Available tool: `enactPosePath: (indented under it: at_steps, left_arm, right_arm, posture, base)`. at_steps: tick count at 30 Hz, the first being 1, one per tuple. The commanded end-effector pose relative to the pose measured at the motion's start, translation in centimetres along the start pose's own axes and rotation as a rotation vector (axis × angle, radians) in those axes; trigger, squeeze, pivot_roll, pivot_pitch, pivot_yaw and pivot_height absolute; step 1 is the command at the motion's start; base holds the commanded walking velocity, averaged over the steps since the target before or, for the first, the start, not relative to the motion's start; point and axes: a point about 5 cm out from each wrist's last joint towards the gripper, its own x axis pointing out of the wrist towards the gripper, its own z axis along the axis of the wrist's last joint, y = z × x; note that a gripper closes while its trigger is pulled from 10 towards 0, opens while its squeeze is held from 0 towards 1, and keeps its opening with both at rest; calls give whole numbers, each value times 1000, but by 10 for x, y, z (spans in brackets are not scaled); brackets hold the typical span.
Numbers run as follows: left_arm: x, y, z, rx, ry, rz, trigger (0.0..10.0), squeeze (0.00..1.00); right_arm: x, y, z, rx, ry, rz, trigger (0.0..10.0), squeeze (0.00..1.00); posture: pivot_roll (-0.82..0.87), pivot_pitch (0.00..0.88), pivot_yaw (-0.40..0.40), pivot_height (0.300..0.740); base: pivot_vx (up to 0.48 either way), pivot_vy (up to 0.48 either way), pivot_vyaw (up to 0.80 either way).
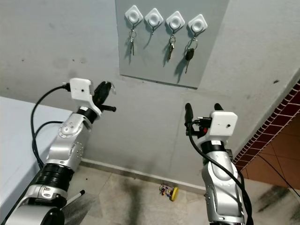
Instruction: Hang keys on a hook
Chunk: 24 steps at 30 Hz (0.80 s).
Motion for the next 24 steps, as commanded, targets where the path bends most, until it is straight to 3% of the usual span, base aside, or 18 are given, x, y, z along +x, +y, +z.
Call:
enactPosePath:
  at_steps: [1, 6, 18, 21, 24]
  left_arm:
    - [1, -2, 6, 48, -16, -10, 10000, 0]
    - [1, -2, 5, 29, -16, -21, 10000, 0]
    - [0, -3, 2, -8, -1, -23, 10000, 0]
    - [0, -4, 5, -33, -28, -13, 10000, 0]
    - [0, -4, 5, -7, -16, -3, 10000, 0]
  right_arm:
    - [2, 1, 6, -5, -26, 10, 10000, 0]
    - [2, 1, 6, -5, -25, 14, 10000, 0]
    - [-3, 1, 4, -8, -11, 12, 10000, 0]
    - [-4, 0, 3, -9, -8, 8, 10000, 0]
    - [-5, 1, 4, -9, -8, 9, 10000, 0]
  posture:
    - [-15, 61, -20, 740]
    - [-13, 57, -22, 740]
    - [-19, 64, -21, 740]
    - [-23, 71, -19, 740]
    - [-23, 77, -16, 740]
  base:
    - [0, 0, 0]
    - [0, 0, 0]
    - [0, -480, 0]
    - [0, 0, 0]
    - [0, 0, 0]
